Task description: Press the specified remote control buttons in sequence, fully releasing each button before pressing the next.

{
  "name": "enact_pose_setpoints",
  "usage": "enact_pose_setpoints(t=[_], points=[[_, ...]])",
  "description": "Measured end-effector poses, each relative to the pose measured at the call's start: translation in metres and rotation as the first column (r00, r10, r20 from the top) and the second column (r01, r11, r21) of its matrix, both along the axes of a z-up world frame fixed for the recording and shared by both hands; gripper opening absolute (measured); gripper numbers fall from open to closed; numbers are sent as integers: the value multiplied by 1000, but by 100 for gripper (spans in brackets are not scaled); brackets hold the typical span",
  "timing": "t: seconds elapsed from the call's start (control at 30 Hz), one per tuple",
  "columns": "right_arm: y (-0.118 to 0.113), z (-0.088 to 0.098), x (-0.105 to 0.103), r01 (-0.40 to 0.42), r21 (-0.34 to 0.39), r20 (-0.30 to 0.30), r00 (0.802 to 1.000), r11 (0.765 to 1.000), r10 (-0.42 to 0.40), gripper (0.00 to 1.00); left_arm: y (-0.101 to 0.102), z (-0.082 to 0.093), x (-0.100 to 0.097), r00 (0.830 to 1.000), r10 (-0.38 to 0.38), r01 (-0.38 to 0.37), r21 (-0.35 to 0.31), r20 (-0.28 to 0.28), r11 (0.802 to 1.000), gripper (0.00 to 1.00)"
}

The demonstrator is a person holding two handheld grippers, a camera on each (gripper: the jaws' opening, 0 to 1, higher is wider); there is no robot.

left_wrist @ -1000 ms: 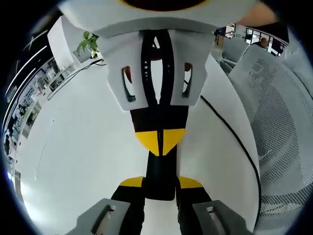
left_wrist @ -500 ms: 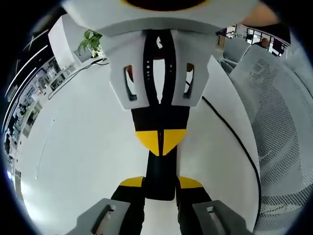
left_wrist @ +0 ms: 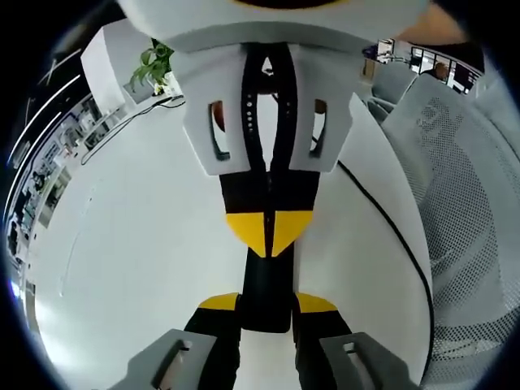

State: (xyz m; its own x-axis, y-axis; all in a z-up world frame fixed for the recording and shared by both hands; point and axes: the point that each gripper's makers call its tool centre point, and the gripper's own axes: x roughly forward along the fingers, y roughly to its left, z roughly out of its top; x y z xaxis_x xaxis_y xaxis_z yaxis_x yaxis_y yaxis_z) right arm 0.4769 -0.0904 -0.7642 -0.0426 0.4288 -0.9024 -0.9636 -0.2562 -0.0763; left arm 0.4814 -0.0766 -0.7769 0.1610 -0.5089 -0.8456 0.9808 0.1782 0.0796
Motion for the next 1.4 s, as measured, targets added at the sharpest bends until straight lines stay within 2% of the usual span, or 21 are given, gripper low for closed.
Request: enact_pose_setpoints(t=[0.77,1.4], points=[[-7,21,9,43,95,38,998,995,-47,0,-1,0,-1,1000,-9,9,-1,-2,1000,23],[-12,33,8,91,182,60,993,979,-103,28,-1,0,0,1000,-13,13,-3,0,1000,24]])
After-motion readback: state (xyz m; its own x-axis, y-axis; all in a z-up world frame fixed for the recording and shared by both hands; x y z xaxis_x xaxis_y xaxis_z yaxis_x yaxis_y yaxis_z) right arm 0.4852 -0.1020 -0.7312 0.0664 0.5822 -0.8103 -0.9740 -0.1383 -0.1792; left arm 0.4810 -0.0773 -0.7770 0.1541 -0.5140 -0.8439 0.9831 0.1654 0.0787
